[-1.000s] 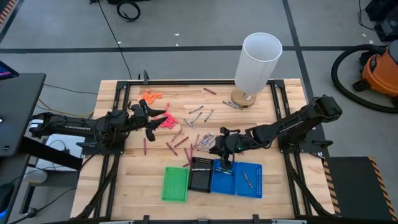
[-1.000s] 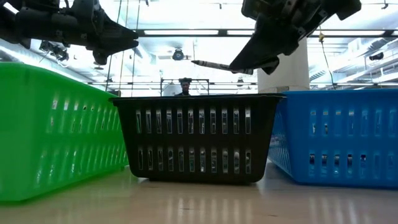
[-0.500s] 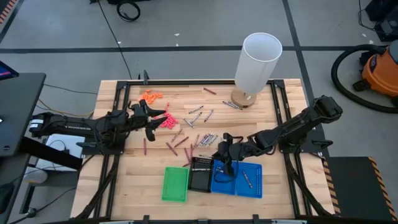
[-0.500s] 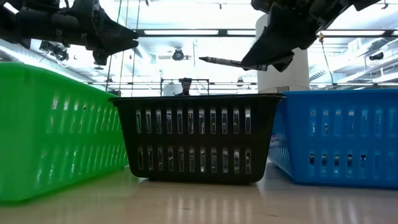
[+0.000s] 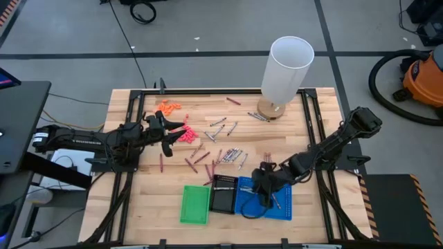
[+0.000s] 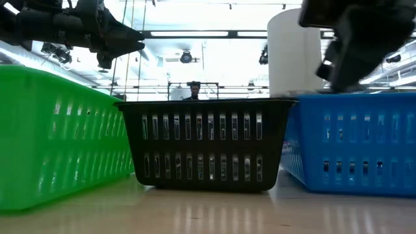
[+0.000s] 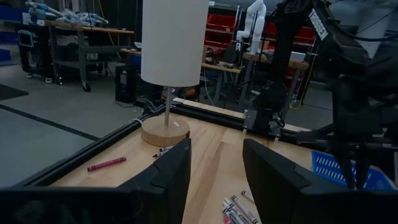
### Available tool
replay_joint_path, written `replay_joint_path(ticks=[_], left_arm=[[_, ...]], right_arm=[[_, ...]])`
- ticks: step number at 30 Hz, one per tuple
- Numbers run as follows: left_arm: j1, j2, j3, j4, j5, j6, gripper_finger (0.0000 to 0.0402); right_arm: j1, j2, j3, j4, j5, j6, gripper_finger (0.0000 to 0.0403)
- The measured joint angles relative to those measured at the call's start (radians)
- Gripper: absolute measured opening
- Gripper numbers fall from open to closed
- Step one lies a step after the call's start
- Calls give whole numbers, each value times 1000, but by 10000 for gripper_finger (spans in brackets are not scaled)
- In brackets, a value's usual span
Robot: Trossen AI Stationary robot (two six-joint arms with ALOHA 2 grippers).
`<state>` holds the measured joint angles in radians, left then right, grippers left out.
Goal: Sort crayons
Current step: Put the black crayon into the left blue bin, then put the white crayon into the black bin
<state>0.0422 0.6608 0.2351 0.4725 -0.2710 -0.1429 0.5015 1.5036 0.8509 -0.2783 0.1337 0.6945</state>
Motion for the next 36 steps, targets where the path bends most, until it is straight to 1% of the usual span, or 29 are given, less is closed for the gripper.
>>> replay_joint_path(ticks=[5,9,12,15,18,21,23,26,31,36], left_arm=[[0,0,0,1,0,0,157],[0,0,0,1,0,-1,157],[0,0,0,2,0,-5,157],[0,0,0,1,0,-5,157],[0,0,0,0,0,-5,157],[0,0,0,-6,0,-5,157],[0,0,0,-13,0,-6,157],[0,0,0,-28,0,-6,157],[0,0,0,-38,0,-5,157],[0,0,0,-47,0,-5,157]], right_arm=[[16,0,0,-74,13,87,40],[16,19,0,-75,34,101,43],[16,45,0,-77,34,111,57],[12,51,0,-77,31,115,80],[4,32,0,-74,30,116,101],[-10,6,0,-72,30,110,112],[-22,-13,0,-73,31,91,113],[-48,-35,0,-72,63,43,113],[-121,-38,0,-74,77,-97,113],[-230,-16,0,-74,2,-244,113]])
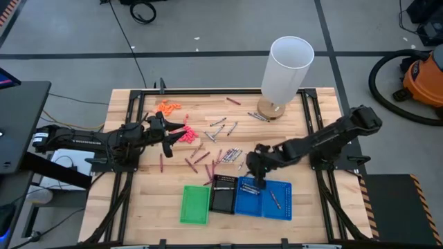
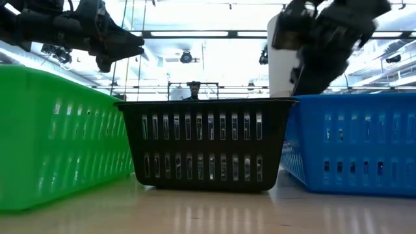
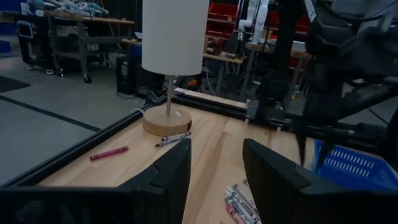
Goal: Sort crayons
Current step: Put the white crayon into the black bin
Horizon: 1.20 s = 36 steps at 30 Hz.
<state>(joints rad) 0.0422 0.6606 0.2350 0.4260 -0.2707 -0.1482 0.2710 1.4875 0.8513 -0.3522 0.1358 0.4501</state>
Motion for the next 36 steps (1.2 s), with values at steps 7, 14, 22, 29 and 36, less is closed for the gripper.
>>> replay_joint_path(ticks=[7,14,22,29,36], left_arm=[[0,0,0,-20,0,-6,157],[0,0,0,-22,0,-5,157],[0,0,0,-21,0,3,157],[0,0,0,-35,0,-6,157],[0,0,0,-102,1,-48,157]], right_arm=[[-130,72,0,2,-97,-161,113],[-204,153,0,26,-153,-291,113],[-228,246,120,-48,-129,-447,113],[-248,311,184,-72,-143,-575,113],[-270,343,187,-93,-159,-630,113]])
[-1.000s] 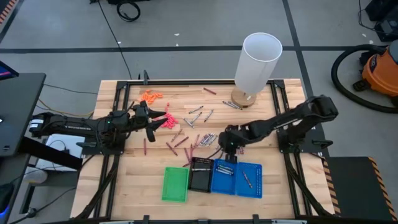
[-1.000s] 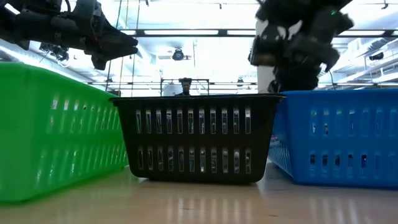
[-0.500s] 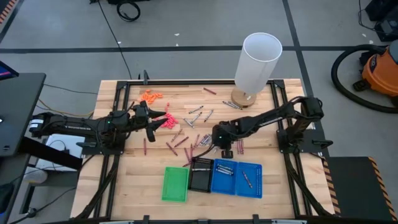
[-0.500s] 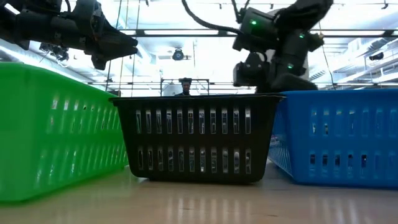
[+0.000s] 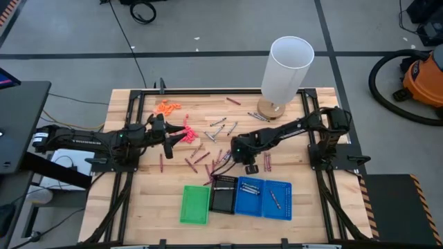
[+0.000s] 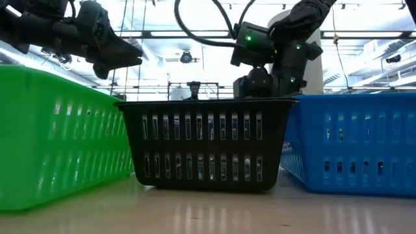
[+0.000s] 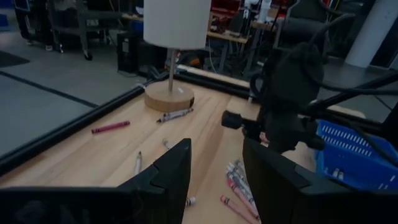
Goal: Sort crayons
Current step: Put the white crayon into the black bin
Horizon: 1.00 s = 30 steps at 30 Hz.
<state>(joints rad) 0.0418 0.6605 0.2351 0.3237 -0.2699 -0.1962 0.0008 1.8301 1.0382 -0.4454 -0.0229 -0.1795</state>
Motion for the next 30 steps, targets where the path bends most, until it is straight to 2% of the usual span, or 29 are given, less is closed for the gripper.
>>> replay_joint_path(ticks=[30], left_arm=[[0,0,0,0,0,-21,157]], right_arm=[[-12,11,-2,-25,-25,19,99]])
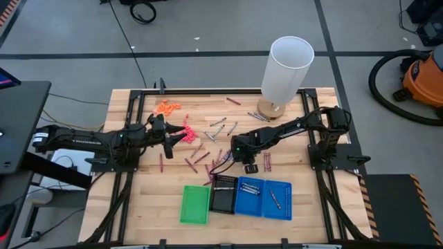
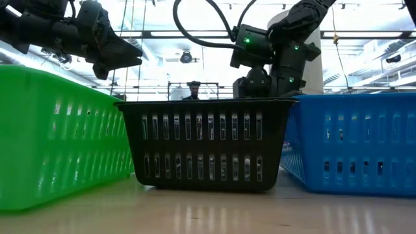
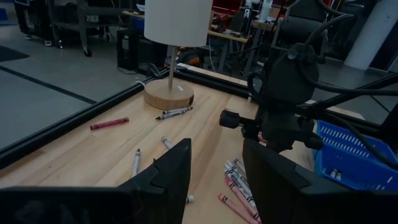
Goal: Sort crayons
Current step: Put the white crayon into the black bin
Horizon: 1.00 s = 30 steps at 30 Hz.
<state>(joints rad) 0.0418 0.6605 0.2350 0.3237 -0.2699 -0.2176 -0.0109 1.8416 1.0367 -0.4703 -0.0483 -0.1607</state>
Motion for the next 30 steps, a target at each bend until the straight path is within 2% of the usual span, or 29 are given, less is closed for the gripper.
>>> replay_joint_path(ticks=[23,30], left_arm=[[0,0,0,23,0,30,157],[0,-2,0,34,58,101,157]], right_arm=[[-24,4,-3,0,-45,-98,98],[-25,4,-7,4,-25,-78,98]])
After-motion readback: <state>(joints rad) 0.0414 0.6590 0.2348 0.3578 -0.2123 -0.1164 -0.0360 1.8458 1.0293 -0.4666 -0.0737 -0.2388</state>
